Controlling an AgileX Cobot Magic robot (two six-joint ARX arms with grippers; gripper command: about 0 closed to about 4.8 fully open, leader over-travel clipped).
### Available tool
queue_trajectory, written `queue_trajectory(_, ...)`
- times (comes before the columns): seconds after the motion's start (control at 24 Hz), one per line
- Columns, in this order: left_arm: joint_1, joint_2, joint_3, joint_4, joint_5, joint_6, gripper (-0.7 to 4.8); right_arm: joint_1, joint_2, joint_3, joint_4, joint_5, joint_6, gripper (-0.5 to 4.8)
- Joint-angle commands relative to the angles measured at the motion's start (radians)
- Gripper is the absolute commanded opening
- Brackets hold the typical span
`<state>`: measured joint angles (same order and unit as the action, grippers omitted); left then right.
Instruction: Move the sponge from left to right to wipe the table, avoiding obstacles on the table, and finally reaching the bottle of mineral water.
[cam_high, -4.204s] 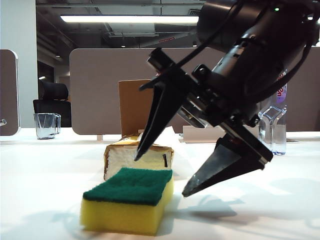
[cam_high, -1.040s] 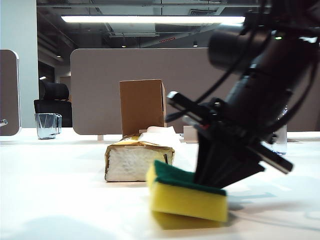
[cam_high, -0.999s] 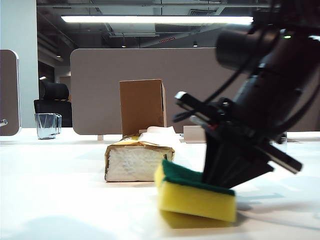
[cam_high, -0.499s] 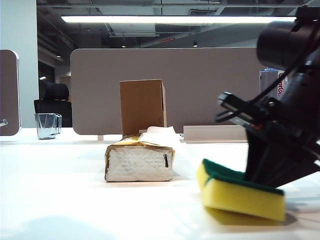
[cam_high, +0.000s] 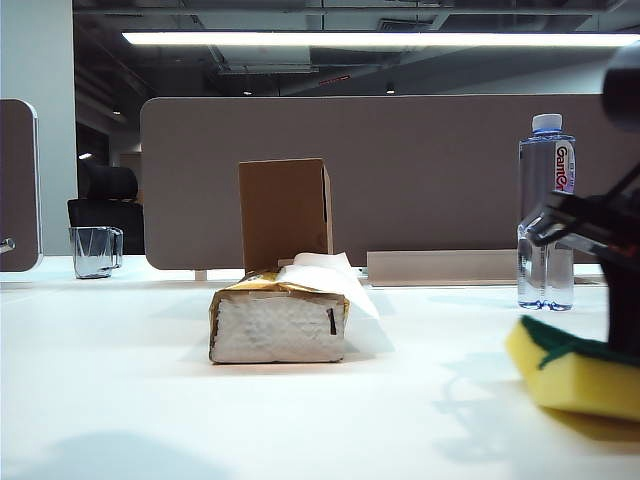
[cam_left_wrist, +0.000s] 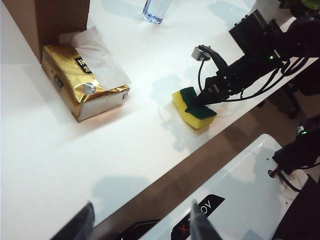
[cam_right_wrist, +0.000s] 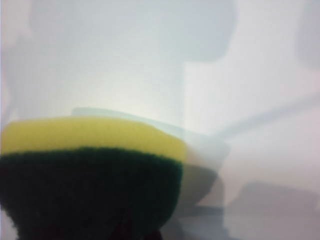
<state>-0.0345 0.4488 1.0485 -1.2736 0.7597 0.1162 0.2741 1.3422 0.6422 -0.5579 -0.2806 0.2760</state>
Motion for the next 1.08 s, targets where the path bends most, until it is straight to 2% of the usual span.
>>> queue_trajectory(0.04, -0.001, 0.0, 0.004, 0.006, 0.008, 0.006, 2.46, -0.06, 0.003, -0.011, -0.074, 0.082, -0.054, -0.06)
queue_trajectory(0.29, -0.001, 0.0, 0.004, 0.006, 0.008, 0.006, 2.46, -0.158, 0.001, -0.011, -0.103, 0.106, -0.128, -0.06)
queue_trajectory(0.37, -0.001, 0.0, 0.005, 0.006, 0.008, 0.006, 2.46, -0.225, -0.011, -0.011, -0.114, 0.106, -0.144, -0.06)
queue_trajectory(0.67, -0.001, 0.0, 0.005, 0.014, 0.007, 0.007, 2.46, -0.351, -0.06, -0.011, -0.12, 0.105, -0.155, -0.06)
queue_trajectory(0.87, -0.001, 0.0, 0.005, 0.018, 0.007, 0.007, 2.46, -0.359, -0.063, -0.011, -0.116, 0.107, -0.154, -0.06)
queue_trajectory(1.08, -0.001, 0.0, 0.005, 0.017, 0.008, 0.006, 2.46, -0.359, -0.061, -0.011, -0.02, 0.107, -0.145, -0.06)
